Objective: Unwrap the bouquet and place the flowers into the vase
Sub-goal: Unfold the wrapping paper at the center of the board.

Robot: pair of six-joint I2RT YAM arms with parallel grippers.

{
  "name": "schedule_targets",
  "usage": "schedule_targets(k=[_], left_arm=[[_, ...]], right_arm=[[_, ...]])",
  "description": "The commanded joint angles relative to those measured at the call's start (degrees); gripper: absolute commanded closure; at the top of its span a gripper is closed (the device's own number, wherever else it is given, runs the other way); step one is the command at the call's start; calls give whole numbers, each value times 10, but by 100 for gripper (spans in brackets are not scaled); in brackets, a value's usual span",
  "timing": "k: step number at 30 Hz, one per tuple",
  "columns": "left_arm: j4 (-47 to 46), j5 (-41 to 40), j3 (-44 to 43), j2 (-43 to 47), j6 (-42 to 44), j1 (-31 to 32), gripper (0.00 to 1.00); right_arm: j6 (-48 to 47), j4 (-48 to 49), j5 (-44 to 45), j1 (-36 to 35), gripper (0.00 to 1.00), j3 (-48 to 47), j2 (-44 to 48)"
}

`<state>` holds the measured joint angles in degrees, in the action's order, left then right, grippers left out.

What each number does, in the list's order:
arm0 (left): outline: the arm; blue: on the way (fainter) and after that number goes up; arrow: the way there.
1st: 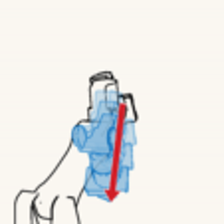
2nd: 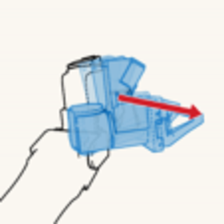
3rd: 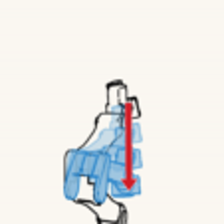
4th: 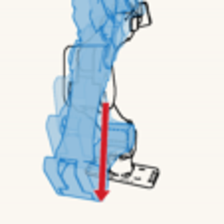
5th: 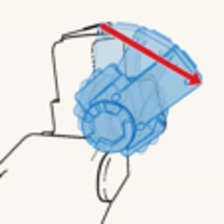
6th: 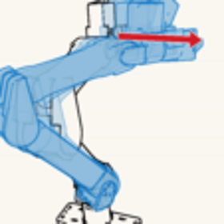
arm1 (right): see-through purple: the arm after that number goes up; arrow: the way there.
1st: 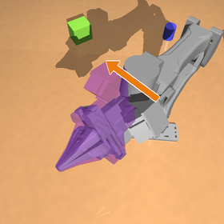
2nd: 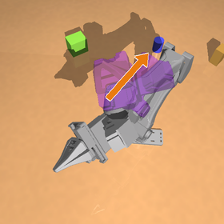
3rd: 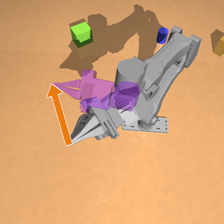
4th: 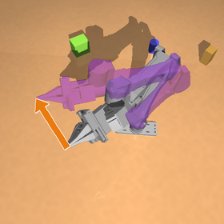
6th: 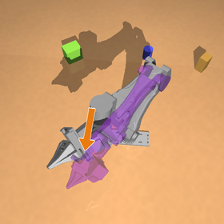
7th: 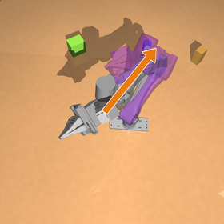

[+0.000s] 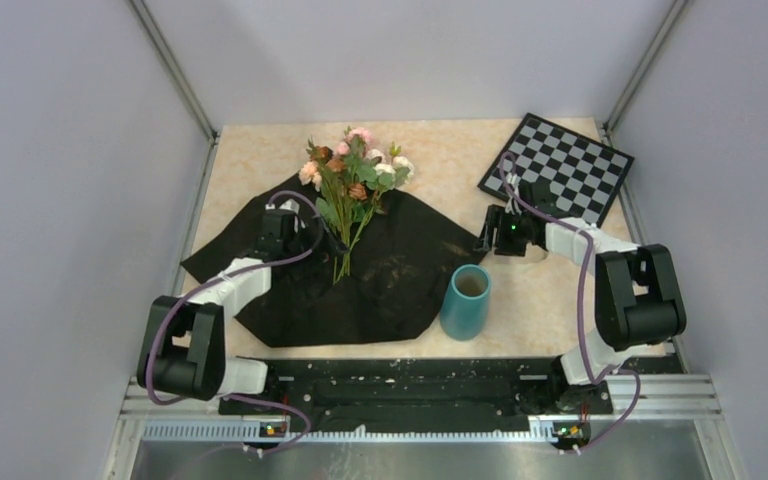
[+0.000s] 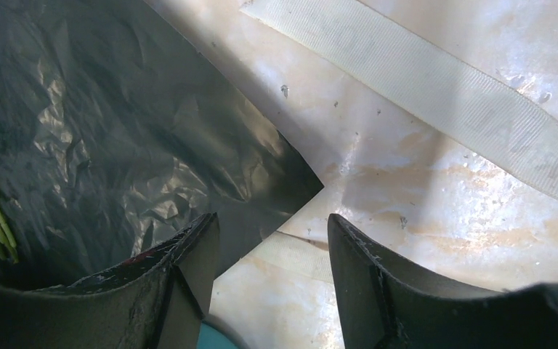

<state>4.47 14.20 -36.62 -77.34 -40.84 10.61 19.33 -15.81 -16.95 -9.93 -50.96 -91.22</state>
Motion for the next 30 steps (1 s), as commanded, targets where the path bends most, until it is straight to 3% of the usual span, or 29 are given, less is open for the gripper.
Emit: schedule_targets(k=[1,8,12,22,30], left_arm=[[-40,10,5,-20,-8,2,1],[-67,8,7,-38,-7,2,1],[-75,4,11,-46,-6,2,1],[-97,-17,18,-93,-5,-1,1],[-122,-25,2,-134,-5,-11,1]], right_arm=[[-1,16,9,3,43,-7,-6],[0,32,-5,3,51,-11,-32],[1,40,-11,3,60,-11,-43],[11,65,-8,3,100,-29,-73],[14,72,8,3,100,-80,-120]])
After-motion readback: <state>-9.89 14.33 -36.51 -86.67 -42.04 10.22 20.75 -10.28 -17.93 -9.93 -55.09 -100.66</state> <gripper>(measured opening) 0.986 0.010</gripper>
